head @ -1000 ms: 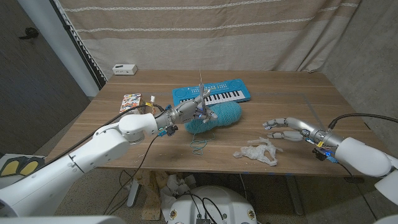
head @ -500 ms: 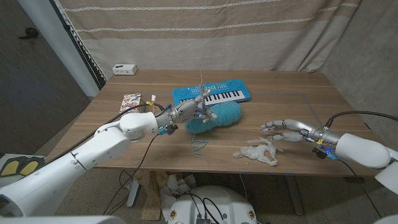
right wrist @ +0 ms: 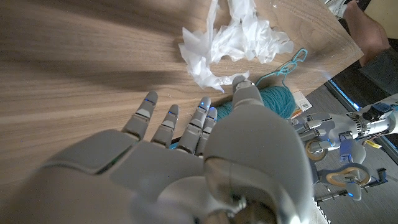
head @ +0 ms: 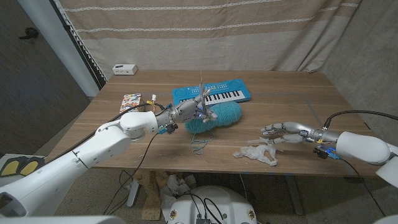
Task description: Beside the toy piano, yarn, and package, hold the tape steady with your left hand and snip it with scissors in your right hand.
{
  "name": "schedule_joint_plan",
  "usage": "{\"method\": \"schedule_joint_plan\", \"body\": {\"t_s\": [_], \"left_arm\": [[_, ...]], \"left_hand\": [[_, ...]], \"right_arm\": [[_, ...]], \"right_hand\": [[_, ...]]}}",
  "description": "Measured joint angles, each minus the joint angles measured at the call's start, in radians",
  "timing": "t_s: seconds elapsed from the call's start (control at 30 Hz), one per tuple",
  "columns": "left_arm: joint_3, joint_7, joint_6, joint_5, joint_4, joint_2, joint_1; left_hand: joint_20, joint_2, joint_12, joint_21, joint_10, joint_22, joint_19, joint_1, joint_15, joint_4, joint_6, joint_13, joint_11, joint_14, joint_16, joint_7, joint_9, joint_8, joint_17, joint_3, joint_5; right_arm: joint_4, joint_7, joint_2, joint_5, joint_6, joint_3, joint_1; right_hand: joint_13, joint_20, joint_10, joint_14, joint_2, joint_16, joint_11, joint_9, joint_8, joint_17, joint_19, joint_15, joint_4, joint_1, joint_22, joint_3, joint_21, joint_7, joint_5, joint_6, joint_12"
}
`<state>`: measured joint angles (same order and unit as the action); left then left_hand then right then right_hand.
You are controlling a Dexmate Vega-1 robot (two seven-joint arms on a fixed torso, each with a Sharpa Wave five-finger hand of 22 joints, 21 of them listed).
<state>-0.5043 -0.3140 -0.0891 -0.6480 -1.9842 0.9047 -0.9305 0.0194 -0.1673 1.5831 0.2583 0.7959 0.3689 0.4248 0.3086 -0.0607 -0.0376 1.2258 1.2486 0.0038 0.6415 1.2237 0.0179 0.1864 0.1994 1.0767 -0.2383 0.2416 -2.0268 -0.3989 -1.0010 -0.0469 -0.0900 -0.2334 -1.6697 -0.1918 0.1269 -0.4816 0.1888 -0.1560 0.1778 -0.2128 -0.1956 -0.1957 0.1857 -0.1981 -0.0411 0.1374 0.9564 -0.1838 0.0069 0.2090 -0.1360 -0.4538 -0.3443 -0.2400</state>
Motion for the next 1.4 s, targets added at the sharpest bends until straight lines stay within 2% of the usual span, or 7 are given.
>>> {"method": "schedule_joint_plan", "body": {"t_s": [0.17, 0.3, 0.33, 0.67, 0.93, 1.17, 1.4], "left_arm": [[0.000, -0.010, 0.006, 0.000, 0.006, -0.001, 0.002], [-0.001, -0.010, 0.006, 0.000, 0.008, -0.001, 0.002], [-0.001, -0.010, 0.022, 0.016, 0.008, -0.001, 0.002], [-0.001, -0.007, 0.039, 0.032, 0.006, 0.002, -0.003], [0.002, -0.006, 0.044, 0.035, 0.002, 0.006, -0.008], [0.005, -0.005, 0.047, 0.036, -0.001, 0.009, -0.012], [0.009, -0.004, 0.052, 0.037, -0.003, 0.012, -0.017]], "left_hand": [[0.000, 0.000, 0.000, 0.000, 0.000, 0.000, 0.000, 0.000, 0.000, 0.000, 0.004, 0.000, 0.000, 0.000, 0.000, -0.003, 0.000, 0.000, 0.000, 0.000, 0.000], [0.000, 0.000, 0.000, 0.000, 0.000, 0.000, 0.000, 0.000, 0.000, 0.000, 0.005, 0.000, 0.000, 0.000, 0.000, -0.005, 0.000, 0.000, 0.000, 0.000, 0.000], [0.000, 0.000, 0.000, 0.000, 0.000, 0.000, 0.000, 0.000, 0.000, 0.000, 0.005, 0.000, 0.000, 0.000, 0.000, -0.005, 0.000, 0.000, 0.000, 0.000, 0.000], [0.000, 0.001, -0.001, 0.000, 0.000, 0.000, 0.000, 0.001, -0.003, 0.000, 0.005, 0.000, 0.000, 0.008, 0.003, -0.005, 0.000, 0.000, 0.000, 0.000, 0.009], [0.000, 0.006, -0.002, 0.000, 0.000, 0.000, 0.000, -0.005, -0.001, 0.000, 0.005, 0.000, 0.000, 0.010, 0.003, -0.005, 0.000, 0.000, 0.000, 0.000, 0.009], [0.000, 0.003, 0.000, 0.000, 0.005, 0.000, 0.000, -0.007, -0.001, 0.000, 0.005, 0.000, 0.005, 0.010, 0.008, -0.005, 0.000, 0.000, 0.000, 0.000, 0.009], [0.000, 0.002, 0.000, 0.000, 0.005, 0.000, 0.000, -0.009, -0.001, 0.000, 0.005, 0.000, 0.005, 0.010, 0.008, -0.005, 0.000, 0.000, 0.004, 0.000, 0.014]], "right_arm": [[0.012, -0.010, -0.042, -0.013, 0.007, 0.033, 0.025], [0.012, -0.019, -0.042, -0.026, 0.012, 0.033, 0.025], [0.020, -0.021, -0.067, -0.030, 0.014, 0.058, 0.047], [0.039, -0.030, -0.122, -0.070, 0.018, 0.114, 0.087], [0.047, -0.017, -0.147, -0.103, 0.023, 0.137, 0.096], [0.055, -0.003, -0.159, -0.139, 0.026, 0.151, 0.097], [0.073, -0.006, -0.180, -0.185, 0.034, 0.176, 0.105]], "right_hand": [[0.001, 0.000, 0.006, -0.009, 0.022, 0.000, 0.002, -0.002, 0.004, 0.000, 0.000, 0.005, -0.014, -0.022, 0.003, -0.014, 0.000, 0.004, 0.000, 0.018, 0.005], [0.001, -0.007, 0.018, -0.018, 0.027, 0.000, 0.004, -0.002, 0.004, 0.000, 0.007, 0.003, -0.019, -0.027, 0.003, -0.019, -0.006, 0.005, 0.000, 0.030, 0.011], [0.001, -0.007, 0.019, -0.026, 0.027, 0.000, 0.002, -0.002, 0.004, 0.000, 0.008, 0.003, -0.019, -0.027, 0.003, -0.019, -0.006, 0.005, 0.000, 0.030, 0.014], [-0.002, -0.012, 0.022, -0.039, 0.011, 0.000, -0.001, -0.002, -0.001, 0.000, 0.023, 0.003, -0.031, -0.043, 0.003, -0.023, -0.009, -0.003, 0.000, 0.022, 0.016], [-0.009, -0.020, -0.027, -0.039, -0.002, 0.004, 0.000, -0.002, -0.012, -0.005, 0.031, 0.003, -0.049, -0.064, 0.006, -0.025, -0.013, -0.020, 0.000, -0.001, -0.001], [-0.015, -0.035, -0.055, -0.039, -0.005, 0.004, 0.000, -0.002, -0.020, -0.004, 0.034, 0.003, -0.049, -0.067, 0.004, -0.025, -0.017, -0.032, -0.005, -0.015, -0.016], [-0.015, -0.038, -0.034, -0.047, -0.008, 0.004, -0.002, -0.002, -0.020, -0.004, 0.037, 0.003, -0.041, -0.049, 0.004, -0.016, -0.012, -0.036, -0.009, -0.011, -0.011]]}}
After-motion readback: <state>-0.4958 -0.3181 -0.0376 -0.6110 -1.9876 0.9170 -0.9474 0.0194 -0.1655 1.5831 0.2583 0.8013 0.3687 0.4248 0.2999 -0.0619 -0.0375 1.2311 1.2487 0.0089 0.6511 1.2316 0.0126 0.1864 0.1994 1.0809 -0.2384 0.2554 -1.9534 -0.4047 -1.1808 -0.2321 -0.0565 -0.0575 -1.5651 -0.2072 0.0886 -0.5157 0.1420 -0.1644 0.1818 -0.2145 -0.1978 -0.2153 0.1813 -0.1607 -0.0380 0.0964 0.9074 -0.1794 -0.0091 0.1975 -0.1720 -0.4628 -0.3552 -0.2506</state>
